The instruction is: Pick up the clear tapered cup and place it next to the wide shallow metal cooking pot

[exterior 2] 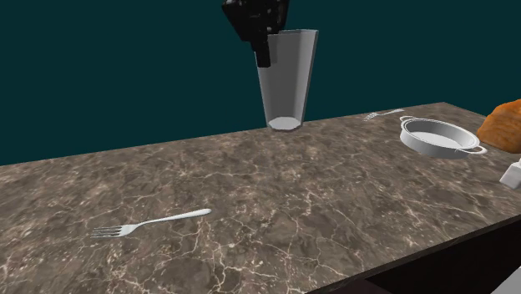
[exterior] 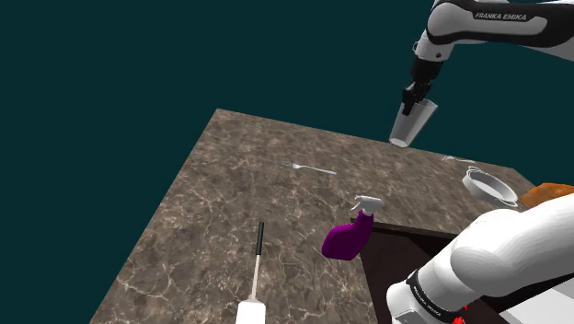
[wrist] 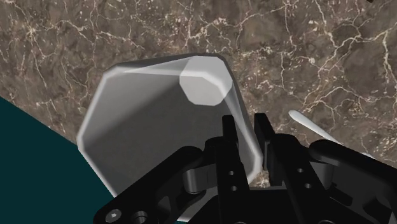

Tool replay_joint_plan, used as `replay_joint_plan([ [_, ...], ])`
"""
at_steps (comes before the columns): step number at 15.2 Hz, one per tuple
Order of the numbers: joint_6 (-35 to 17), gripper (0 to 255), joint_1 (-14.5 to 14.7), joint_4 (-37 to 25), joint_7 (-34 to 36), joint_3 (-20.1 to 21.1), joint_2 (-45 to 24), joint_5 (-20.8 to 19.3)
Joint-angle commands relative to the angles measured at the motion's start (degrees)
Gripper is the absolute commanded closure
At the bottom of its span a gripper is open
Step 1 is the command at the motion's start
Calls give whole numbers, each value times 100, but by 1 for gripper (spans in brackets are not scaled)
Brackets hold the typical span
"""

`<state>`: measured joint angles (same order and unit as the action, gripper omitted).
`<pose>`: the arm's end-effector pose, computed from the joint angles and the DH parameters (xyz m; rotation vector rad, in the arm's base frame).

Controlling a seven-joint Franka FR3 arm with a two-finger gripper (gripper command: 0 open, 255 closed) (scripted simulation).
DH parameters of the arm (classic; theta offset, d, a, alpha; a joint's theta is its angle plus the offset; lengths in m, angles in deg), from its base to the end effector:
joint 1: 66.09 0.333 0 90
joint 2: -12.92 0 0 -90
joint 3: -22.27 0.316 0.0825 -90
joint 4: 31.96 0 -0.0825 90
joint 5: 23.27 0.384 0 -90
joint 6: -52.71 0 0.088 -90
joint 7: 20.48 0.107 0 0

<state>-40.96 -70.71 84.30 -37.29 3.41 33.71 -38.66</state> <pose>0.3900 -0.2208 0.5844 3.0085 -0.1050 -0.1446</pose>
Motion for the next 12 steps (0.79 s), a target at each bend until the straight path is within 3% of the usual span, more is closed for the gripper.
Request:
replay_joint_plan([
  [1,136,255,8,-150,-15,17,-14,13],
  [7,557,255,25,-659,-95,45,-98,49],
  [12,418,255,-202,-905,-833,-479,-322,-59],
])
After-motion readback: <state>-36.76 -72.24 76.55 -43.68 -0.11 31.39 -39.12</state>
